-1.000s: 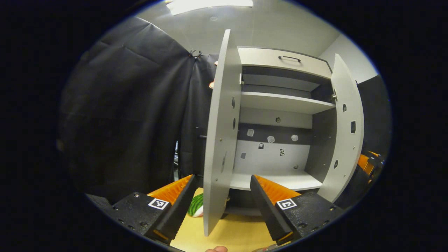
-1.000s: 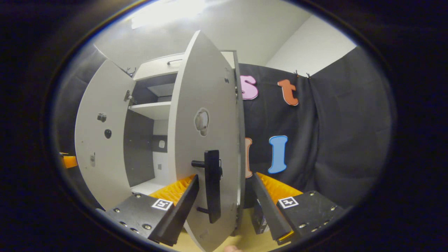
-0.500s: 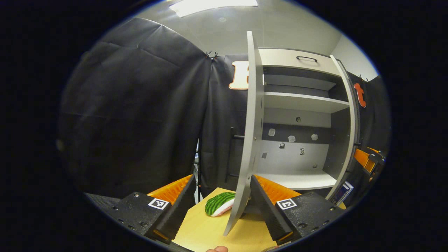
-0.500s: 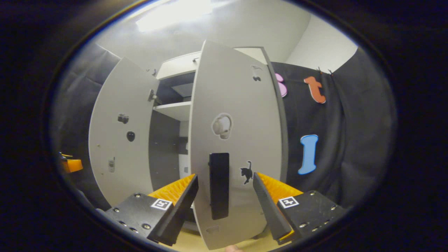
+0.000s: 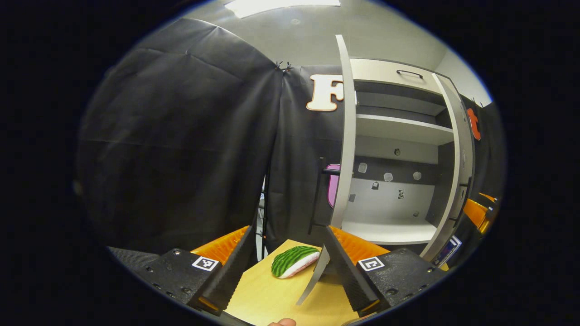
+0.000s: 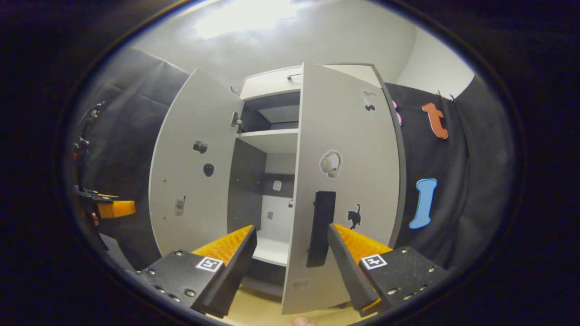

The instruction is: Grasp the bottle in the cabinet with the left hand and place it on the coaster, then close the right door with the right hand and the left door with the left hand.

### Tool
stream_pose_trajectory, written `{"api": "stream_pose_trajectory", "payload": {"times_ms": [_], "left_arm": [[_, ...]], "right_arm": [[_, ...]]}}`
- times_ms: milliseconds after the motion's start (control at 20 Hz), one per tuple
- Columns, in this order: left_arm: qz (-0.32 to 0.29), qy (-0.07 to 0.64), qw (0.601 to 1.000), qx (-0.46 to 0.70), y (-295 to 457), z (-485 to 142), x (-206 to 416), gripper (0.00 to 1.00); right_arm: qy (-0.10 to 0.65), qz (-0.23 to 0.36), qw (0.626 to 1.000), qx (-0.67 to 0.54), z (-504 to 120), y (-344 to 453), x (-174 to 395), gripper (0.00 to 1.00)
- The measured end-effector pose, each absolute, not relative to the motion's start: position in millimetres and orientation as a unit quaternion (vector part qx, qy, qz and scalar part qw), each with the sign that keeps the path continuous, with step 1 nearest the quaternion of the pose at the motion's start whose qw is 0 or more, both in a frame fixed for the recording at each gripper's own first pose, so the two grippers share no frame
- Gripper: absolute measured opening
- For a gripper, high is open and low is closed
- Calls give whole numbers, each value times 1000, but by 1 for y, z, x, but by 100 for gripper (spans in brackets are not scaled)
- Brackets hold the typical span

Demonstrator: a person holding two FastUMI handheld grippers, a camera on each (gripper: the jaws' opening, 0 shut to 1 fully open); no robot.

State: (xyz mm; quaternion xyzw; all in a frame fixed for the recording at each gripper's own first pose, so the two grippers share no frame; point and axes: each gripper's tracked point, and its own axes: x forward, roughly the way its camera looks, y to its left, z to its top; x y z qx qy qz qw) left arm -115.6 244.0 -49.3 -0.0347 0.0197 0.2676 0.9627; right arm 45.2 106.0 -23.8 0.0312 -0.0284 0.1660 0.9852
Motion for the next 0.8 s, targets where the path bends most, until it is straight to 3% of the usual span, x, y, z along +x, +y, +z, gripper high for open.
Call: {"api": "stream_pose_trajectory", "payload": {"times_ms": [650,800], "left_arm": [[216,4,976,-17,266,-30,-67,93],[217,9,976,0,269,-33,-64,96]], "right_arm": [[1,121,992,37,-44,106,22,95],[12,111,993,35,-49,99,17,95]]}}
